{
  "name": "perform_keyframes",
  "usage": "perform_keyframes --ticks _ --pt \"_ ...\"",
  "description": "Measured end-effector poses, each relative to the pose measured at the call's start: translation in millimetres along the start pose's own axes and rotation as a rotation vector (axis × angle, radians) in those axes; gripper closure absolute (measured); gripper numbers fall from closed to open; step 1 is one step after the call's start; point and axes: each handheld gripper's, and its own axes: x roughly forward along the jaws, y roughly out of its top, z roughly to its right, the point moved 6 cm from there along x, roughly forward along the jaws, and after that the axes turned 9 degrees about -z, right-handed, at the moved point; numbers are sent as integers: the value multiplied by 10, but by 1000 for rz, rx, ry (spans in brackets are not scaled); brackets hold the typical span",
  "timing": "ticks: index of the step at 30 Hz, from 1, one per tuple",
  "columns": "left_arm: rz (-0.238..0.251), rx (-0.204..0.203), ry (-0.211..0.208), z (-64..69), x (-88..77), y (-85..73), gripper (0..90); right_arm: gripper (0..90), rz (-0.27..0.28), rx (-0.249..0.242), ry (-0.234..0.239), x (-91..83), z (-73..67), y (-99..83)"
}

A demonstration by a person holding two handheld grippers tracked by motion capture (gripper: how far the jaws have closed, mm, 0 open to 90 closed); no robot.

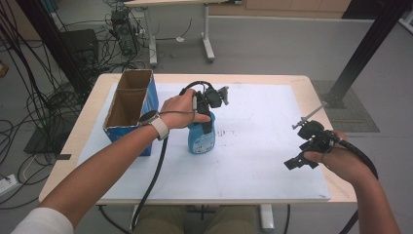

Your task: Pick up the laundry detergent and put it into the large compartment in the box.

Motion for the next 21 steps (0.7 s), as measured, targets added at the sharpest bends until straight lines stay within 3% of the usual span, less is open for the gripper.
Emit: perform_keyframes --ticks 21 --pt "7 -2 -5 -5 6 -13 383 105 -4 0 -1 -8 -4 5"
